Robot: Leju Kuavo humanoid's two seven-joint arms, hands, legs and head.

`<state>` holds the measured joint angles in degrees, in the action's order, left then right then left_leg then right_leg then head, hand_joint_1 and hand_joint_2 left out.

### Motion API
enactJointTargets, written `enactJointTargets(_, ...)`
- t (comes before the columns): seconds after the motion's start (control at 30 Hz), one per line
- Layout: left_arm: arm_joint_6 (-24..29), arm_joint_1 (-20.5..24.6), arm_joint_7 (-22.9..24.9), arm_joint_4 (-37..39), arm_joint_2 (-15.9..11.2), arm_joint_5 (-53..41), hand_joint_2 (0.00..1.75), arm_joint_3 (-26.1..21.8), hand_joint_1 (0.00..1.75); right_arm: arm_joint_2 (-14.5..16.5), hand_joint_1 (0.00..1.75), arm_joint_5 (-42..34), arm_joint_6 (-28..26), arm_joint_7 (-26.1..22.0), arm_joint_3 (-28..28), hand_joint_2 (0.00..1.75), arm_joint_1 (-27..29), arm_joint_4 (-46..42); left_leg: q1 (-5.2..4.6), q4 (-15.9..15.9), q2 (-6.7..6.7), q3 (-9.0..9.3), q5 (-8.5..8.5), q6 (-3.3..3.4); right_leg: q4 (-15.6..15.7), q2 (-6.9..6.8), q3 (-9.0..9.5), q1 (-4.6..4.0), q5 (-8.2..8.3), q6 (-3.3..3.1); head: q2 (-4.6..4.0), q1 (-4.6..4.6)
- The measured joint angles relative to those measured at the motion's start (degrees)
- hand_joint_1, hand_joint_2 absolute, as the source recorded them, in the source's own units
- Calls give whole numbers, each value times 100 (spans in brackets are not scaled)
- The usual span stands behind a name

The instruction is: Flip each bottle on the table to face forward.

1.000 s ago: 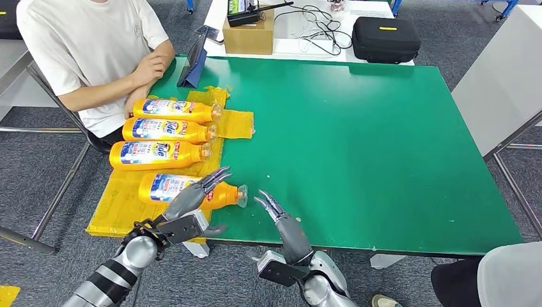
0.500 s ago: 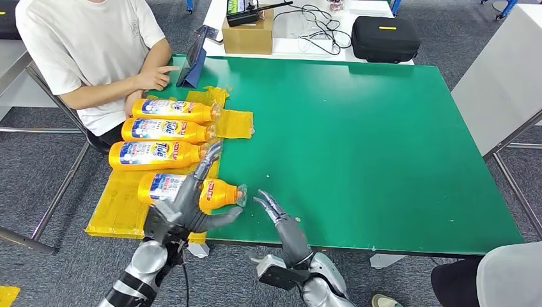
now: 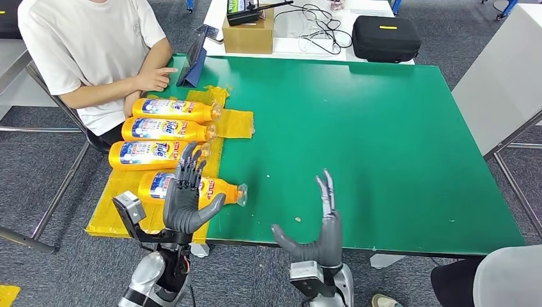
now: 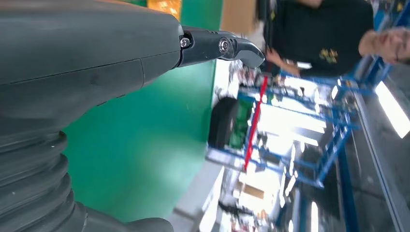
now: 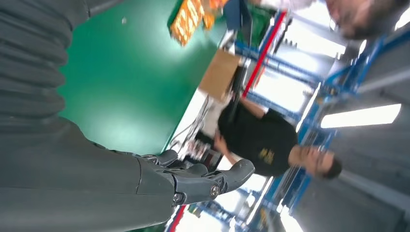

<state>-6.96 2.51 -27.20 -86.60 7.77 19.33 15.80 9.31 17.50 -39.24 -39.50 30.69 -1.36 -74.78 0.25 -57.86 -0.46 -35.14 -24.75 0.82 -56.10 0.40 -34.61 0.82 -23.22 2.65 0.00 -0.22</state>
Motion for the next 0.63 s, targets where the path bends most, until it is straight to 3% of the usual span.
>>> enactJointTargets(0.17, 753, -435, -466, -41, 185, -697, 175, -30, 0, -91, 0, -597, 85, 0, -102, 175, 424, -397, 1, 0, 2, -1, -3, -4, -1, 1, -2, -1, -1, -1, 0, 0)
enactJointTargets(0.33, 1548, -913, -923, -290, 201, -1381, 175, -33, 0, -131, 0, -898, 312, 0, -103, 175, 556, -338, 1, 0, 3, -2, -6, -6, 0, 1, -4, -1, -4, 0, 0, -1)
enactJointTargets(0.63, 1805, -1261, -1154, -557, 200, -1524, 175, -42, 0, -146, 0, -659, 425, 3, -165, 175, 566, -257, 1, 0, 1, -2, -8, -4, 0, 1, -4, -1, -4, 0, 0, 0)
